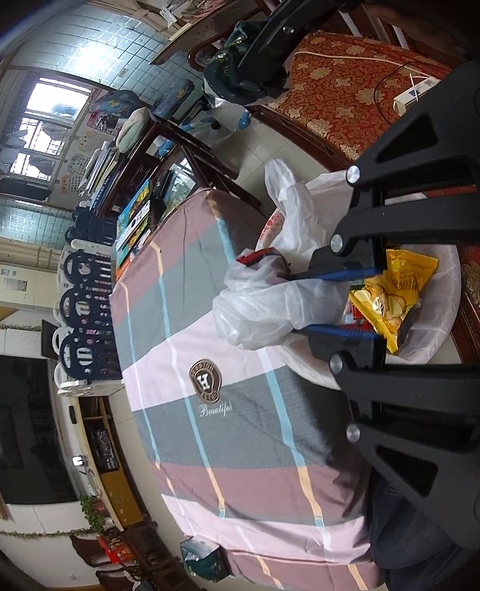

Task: Collect trash
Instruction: 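Lower both bags into the wastebasket and open both tools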

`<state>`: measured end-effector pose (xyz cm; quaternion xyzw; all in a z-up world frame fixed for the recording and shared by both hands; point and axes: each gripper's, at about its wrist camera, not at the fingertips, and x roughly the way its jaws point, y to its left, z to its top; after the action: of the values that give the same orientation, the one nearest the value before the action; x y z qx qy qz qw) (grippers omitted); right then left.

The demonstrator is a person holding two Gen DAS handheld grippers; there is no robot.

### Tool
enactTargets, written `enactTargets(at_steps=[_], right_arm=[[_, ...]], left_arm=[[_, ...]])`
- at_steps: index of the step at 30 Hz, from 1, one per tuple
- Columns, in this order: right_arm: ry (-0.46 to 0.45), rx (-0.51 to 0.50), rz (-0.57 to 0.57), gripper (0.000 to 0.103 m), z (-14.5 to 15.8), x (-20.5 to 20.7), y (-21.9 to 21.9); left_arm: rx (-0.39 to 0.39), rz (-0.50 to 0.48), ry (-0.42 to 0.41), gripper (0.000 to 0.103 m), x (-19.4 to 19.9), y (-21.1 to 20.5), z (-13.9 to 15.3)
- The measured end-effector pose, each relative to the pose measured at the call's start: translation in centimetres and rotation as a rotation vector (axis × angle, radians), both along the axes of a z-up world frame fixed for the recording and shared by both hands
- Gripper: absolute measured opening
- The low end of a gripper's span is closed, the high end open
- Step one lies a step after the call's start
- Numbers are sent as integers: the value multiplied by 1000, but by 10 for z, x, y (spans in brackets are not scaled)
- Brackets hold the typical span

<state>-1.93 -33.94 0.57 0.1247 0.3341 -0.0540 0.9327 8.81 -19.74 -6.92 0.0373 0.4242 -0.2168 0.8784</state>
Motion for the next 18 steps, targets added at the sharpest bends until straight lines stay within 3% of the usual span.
enactTargets(at_steps=[1, 3, 8, 13, 18], right_arm=[[0, 0, 1, 53, 0, 0, 0], [1, 0, 1, 53, 0, 0, 1], [11, -1, 12, 53, -3, 2, 5], [49, 8, 51, 54, -16, 11, 18], [110, 23, 78, 55, -33, 22, 33]], left_arm=[[2, -2, 8, 32, 2, -1, -3], [26, 21, 17, 68, 4, -3, -8], [39, 67, 10, 77, 2, 9, -6], [81, 133, -108, 83, -19, 27, 21], [65, 171, -196, 88, -42, 47, 56]])
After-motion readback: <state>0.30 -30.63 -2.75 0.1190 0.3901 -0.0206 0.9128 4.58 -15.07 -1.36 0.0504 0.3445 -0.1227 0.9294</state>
